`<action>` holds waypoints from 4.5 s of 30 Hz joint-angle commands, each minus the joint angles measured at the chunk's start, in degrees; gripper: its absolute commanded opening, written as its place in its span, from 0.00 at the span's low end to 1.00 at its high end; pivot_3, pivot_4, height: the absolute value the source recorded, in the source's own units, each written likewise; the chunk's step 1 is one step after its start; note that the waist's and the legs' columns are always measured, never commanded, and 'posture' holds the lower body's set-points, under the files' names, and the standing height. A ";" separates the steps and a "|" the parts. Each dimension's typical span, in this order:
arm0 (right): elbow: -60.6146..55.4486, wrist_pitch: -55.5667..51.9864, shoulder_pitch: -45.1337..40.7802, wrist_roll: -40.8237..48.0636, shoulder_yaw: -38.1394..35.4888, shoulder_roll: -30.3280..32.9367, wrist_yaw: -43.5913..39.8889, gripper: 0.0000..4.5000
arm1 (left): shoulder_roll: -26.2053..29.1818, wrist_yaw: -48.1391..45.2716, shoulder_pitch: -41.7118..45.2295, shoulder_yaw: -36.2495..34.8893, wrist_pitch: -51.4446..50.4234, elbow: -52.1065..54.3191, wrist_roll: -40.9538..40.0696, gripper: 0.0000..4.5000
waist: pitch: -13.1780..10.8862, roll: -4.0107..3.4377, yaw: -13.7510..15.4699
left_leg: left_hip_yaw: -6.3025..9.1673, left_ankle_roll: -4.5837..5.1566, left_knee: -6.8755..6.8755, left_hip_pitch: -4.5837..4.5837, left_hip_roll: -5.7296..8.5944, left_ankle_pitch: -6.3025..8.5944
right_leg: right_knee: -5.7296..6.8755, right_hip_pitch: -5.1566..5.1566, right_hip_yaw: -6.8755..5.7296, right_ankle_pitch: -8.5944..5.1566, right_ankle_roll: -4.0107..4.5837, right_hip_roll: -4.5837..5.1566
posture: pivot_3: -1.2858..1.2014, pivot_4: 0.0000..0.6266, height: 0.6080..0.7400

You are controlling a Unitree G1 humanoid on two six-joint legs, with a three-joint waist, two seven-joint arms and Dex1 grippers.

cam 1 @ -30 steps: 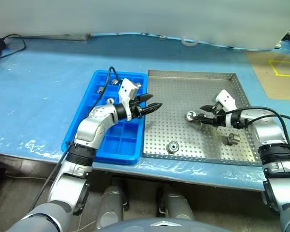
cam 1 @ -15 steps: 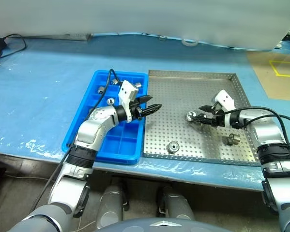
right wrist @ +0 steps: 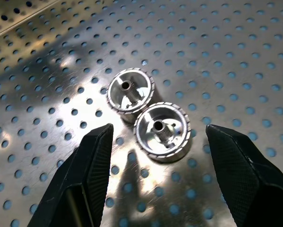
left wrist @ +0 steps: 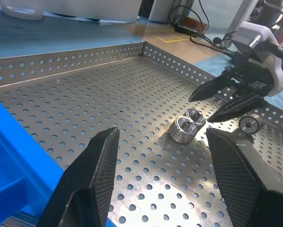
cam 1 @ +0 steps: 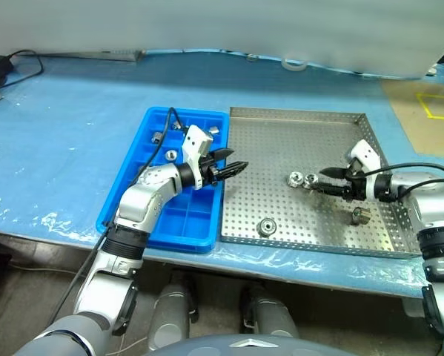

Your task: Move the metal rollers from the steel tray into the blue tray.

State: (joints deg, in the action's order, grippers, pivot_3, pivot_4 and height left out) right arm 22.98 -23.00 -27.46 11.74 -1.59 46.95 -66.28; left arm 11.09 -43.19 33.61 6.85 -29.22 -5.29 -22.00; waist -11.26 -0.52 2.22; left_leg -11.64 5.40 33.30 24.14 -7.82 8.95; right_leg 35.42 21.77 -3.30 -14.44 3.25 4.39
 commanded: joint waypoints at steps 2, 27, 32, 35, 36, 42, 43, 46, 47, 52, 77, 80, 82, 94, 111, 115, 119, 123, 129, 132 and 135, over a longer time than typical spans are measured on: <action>-3.72 0.34 0.07 0.74 -0.45 -0.30 0.52 0.73 | -0.13 0.22 0.59 -0.07 0.04 2.54 -0.33 0.69 | 0.00 0.00 -0.05 | -0.01 -0.01 0.00 0.01 0.00 0.01 | 0.00 0.01 0.00 0.00 0.00 0.00 | 0.45 0.24 1.00; 2.95 10.19 -1.06 -7.30 4.99 -2.94 5.44 0.37 | 0.01 0.63 0.53 0.07 -0.13 2.88 0.31 0.69 | 0.00 0.00 -0.07 | -0.01 -0.17 0.00 -0.14 0.00 0.09 | -0.01 -0.15 0.02 0.00 0.00 0.00 | 0.45 0.24 1.00; -2.78 5.97 -0.86 -2.93 2.77 -3.48 4.07 0.37 | -0.66 -0.34 1.45 -1.65 -1.63 1.55 -2.39 0.69 | -0.01 -0.01 0.01 | -0.01 -0.17 -0.01 -0.13 0.01 0.10 | -0.07 -0.15 0.02 0.00 0.00 0.00 | 0.45 0.24 1.00; -10.60 2.07 -0.58 0.63 1.40 -4.49 3.94 0.37 | -2.97 -1.06 3.97 -8.20 -10.45 -0.79 -12.63 0.69 | -0.04 -0.05 -0.02 | -0.01 -0.16 -0.07 -0.01 0.01 0.10 | -0.10 0.00 0.02 0.00 0.00 0.00 | 0.45 0.24 1.00; -13.48 1.27 -0.54 1.21 1.49 -4.75 4.20 0.37 | -3.26 -1.24 4.99 -9.74 -13.41 -2.41 -14.97 0.69 | -0.04 -0.06 -0.02 | -0.02 -0.15 -0.08 0.07 0.00 0.08 | -0.08 0.09 0.02 0.00 0.00 0.00 | 0.45 0.24 1.00; -23.83 -1.08 -0.86 1.75 2.62 -4.73 5.24 0.37 | -4.32 -0.69 8.98 -14.77 -24.57 -9.90 -22.73 0.69 | -0.04 -0.06 -0.01 | -0.03 -0.01 -0.10 0.38 -0.01 -0.03 | 0.07 0.46 0.02 0.00 0.01 0.00 | 0.45 0.24 1.00; -25.42 -1.49 -1.63 1.89 2.69 -4.82 5.44 0.37 | -4.46 -0.43 9.73 -15.14 -26.13 -12.03 -23.16 0.69 | -0.04 -0.06 -0.01 | -0.03 -0.01 -0.10 0.40 0.00 -0.03 | 0.06 0.47 0.02 0.00 0.01 0.00 | 0.44 0.24 1.00; -28.68 -2.39 -3.51 2.18 2.77 -5.00 5.91 0.37 | -5.08 0.01 11.39 -15.98 -28.94 -16.79 -23.69 0.69 | -0.04 -0.07 0.01 | -0.03 0.00 -0.04 0.54 0.01 -0.03 | 0.06 0.56 0.02 0.00 0.00 0.00 | 0.44 0.24 1.00; -29.75 -2.77 -4.11 2.32 2.83 -4.99 5.94 0.37 | -5.44 0.36 12.02 -16.30 -29.19 -18.52 -23.45 0.69 | -0.04 -0.07 0.03 | -0.03 0.01 -0.03 0.56 0.01 -0.02 | 0.05 0.56 0.02 0.00 0.00 0.01 | 0.44 0.24 1.00; -33.52 -4.02 -4.48 2.57 3.85 -4.28 5.52 0.37 | -7.06 0.54 13.92 -18.57 -28.78 -21.50 -24.25 0.69 | -0.04 -0.07 0.12 | -0.03 0.03 -0.03 0.62 0.02 -0.01 | 0.01 0.58 0.01 0.00 0.00 0.02 | 0.44 0.24 1.00; -35.88 -3.37 -4.33 2.09 6.86 -6.09 7.93 0.37 | -9.17 0.55 16.10 -20.35 -32.25 -23.17 -26.34 0.69 | -0.04 -0.07 -0.02 | -0.01 0.05 0.08 0.89 0.01 -0.02 | 0.14 0.85 -0.01 0.00 0.00 0.03 | 0.43 0.24 1.00; -36.91 -4.16 -5.00 2.45 7.05 -6.89 8.63 0.37 | -9.51 0.57 16.28 -19.97 -32.34 -23.61 -26.03 0.69 | -0.04 -0.07 -0.04 | -0.01 0.05 0.09 0.89 0.01 -0.02 | 0.18 0.85 -0.02 0.00 0.00 0.03 | 0.43 0.24 1.00; -37.30 -4.45 -5.19 2.48 7.26 -7.13 8.80 0.37 | -9.64 0.44 16.39 -19.57 -32.16 -23.73 -25.67 0.69 | -0.04 -0.07 -0.02 | -0.01 0.05 0.13 0.89 0.01 -0.02 | 0.21 0.85 -0.02 0.00 0.00 0.03 | 0.43 0.24 1.00; -36.05 -4.71 -7.01 1.80 7.89 -7.67 9.88 0.37 | -9.24 -0.52 15.95 -17.26 -31.89 -23.53 -23.61 0.37 | -0.04 -0.07 -0.05 | 0.01 0.05 0.23 0.89 -0.01 -0.02 | 0.30 0.85 -0.02 0.01 0.00 0.04 | 0.43 0.24 1.00; -25.42 -0.76 -3.84 -1.43 7.38 -6.64 11.43 0.37 | -8.50 3.88 17.86 -20.22 -27.81 -25.04 -22.60 0.30 | -0.04 -0.07 -0.03 | 0.02 0.18 0.47 0.91 -0.01 0.07 | 0.32 0.75 -0.02 0.01 0.00 0.05 | 0.44 0.24 1.00; -18.73 0.83 -3.32 -0.58 5.05 -6.34 12.33 0.37 | -7.49 4.13 18.39 -20.88 -27.03 -25.34 -22.49 0.30 | -0.04 -0.07 -0.03 | 0.02 0.28 0.64 0.95 -0.01 0.14 | 0.35 0.74 -0.02 0.01 0.00 0.07 | 0.44 0.24 1.00; -11.23 5.46 -2.56 -3.44 6.16 -4.65 14.03 0.37 | -6.97 4.80 18.43 -21.17 -26.26 -26.13 -22.10 0.30 | -0.04 -0.07 -0.02 | 0.02 0.41 0.81 0.95 -0.01 0.22 | 0.36 0.65 -0.03 0.01 0.00 0.10 | 0.45 0.24 1.00; -8.29 8.51 -1.83 -4.08 7.68 -4.03 14.71 0.37 | -6.62 5.11 18.13 -21.19 -26.41 -25.44 -22.20 0.30 | -0.04 -0.07 0.04 | 0.02 0.49 0.87 0.97 0.02 0.27 | 0.35 0.61 -0.04 0.01 0.01 0.16 | 0.45 0.24 1.00; -7.10 10.61 -2.44 -4.83 9.34 -3.85 15.94 0.37 | -4.90 4.94 18.65 -21.54 -26.58 -24.46 -22.13 0.30 | -0.04 -0.07 0.03 | 0.02 0.51 0.89 0.98 0.03 0.28 | 0.36 0.62 -0.08 0.01 0.01 0.19 | 0.46 0.24 1.00; -5.01 12.46 -2.97 -5.67 9.72 -3.09 16.77 0.37 | -4.07 4.99 19.27 -21.77 -26.51 -23.30 -22.43 0.30 | -0.04 -0.07 0.04 | 0.02 0.51 0.89 0.98 0.03 0.28 | 0.37 0.62 -0.09 0.01 0.01 0.20 | 0.46 0.24 1.00; -4.79 13.18 -2.09 -5.27 9.33 -2.08 16.25 0.37 | -3.29 5.75 19.69 -22.75 -26.47 -22.80 -22.90 0.30 | -0.04 -0.07 0.14 | 0.02 0.51 0.89 1.00 0.03 0.28 | 0.36 0.62 -0.09 0.01 0.01 0.20 | 0.47 0.24 1.00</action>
State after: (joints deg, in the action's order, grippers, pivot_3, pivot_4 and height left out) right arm 8.97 -7.15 -32.88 11.88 12.48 38.11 -53.53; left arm 1.77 -36.49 51.67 -10.07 -57.51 -33.57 -42.62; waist -11.30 -0.59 2.35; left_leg -11.62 5.92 34.18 25.14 -7.79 9.24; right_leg 35.78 22.38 -3.40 -14.43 3.25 4.59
